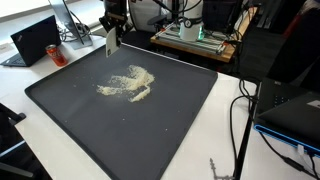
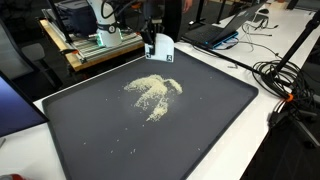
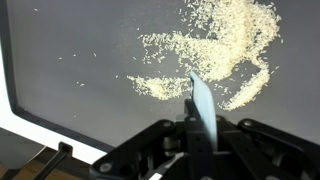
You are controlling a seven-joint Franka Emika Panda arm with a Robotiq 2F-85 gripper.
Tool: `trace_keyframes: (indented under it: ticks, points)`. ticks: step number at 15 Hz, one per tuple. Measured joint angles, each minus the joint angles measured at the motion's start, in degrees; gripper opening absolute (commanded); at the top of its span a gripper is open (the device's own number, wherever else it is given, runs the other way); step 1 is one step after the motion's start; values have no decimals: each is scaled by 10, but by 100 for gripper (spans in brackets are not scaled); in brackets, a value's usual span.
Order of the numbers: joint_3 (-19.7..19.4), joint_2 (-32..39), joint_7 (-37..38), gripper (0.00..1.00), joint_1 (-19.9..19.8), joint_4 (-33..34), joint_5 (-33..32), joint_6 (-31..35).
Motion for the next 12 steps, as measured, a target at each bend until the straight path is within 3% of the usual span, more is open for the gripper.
trace_keyframes:
  ticks: [5, 12]
  points:
    - [1, -46, -2, 1, 0, 0, 10, -19]
    - [37, -92, 21, 4, 17, -21, -47, -15]
